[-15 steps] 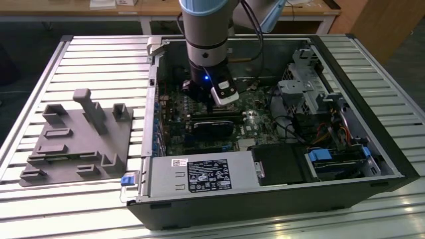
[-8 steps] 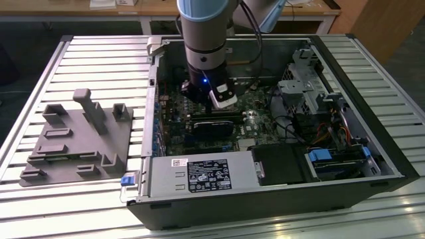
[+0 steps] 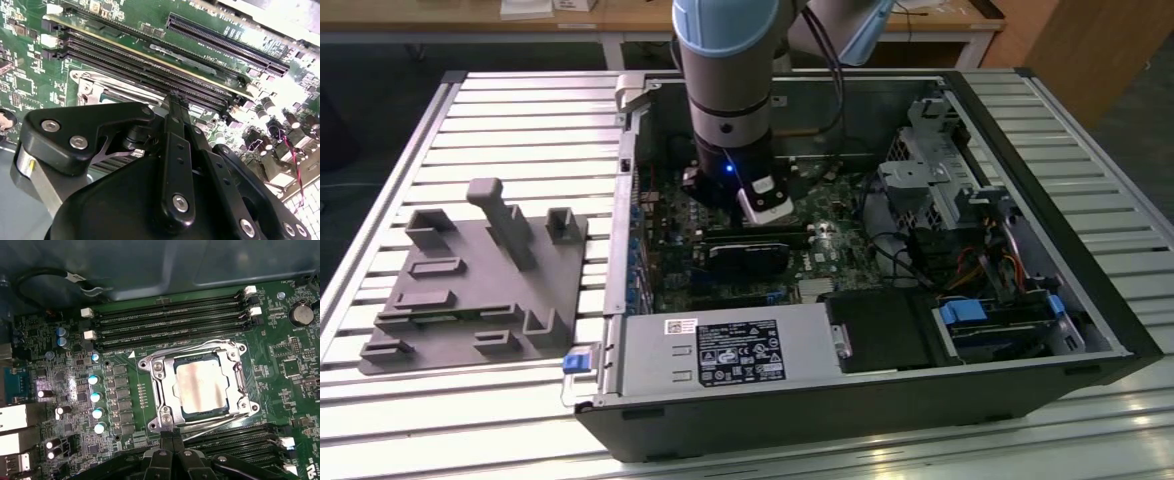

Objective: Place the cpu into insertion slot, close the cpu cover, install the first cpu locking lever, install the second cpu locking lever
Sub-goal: 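Install the second cpu locking lever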

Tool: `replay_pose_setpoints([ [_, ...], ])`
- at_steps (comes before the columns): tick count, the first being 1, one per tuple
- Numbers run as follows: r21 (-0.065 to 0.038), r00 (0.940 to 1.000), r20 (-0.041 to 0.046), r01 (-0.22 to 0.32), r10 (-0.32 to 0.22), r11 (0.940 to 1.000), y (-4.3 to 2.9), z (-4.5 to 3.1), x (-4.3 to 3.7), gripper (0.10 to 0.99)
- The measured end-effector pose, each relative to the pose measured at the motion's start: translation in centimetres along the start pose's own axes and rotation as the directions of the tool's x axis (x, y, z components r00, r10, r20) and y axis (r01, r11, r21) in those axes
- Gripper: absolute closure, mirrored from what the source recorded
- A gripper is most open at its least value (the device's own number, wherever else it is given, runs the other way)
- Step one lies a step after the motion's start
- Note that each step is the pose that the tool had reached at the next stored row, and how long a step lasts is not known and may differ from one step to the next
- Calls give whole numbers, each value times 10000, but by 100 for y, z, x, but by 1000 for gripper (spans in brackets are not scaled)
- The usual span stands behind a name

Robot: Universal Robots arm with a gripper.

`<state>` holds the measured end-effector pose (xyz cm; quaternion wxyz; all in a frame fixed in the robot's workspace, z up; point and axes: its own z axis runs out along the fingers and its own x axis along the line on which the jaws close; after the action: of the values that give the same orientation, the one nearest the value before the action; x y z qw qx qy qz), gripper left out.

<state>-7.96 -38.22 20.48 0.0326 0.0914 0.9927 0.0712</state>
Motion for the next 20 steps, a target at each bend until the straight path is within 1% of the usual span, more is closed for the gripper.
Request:
replay_pose_setpoints([
  [5,-115,10000,-21,-11,10,9999,-46,4,-3,980],
  [8,-219,10000,-40,-19,19,9998,-76,2,-6,980],
  [10,-317,10000,-58,-28,26,9995,-97,-1,-5,980],
  [13,-493,10000,-91,-43,39,9988,-123,-4,0,980],
  [15,-583,9999,-107,-51,45,9983,-140,-3,4,980],
  [20,-852,9999,-157,-77,63,9963,-170,7,22,980],
])
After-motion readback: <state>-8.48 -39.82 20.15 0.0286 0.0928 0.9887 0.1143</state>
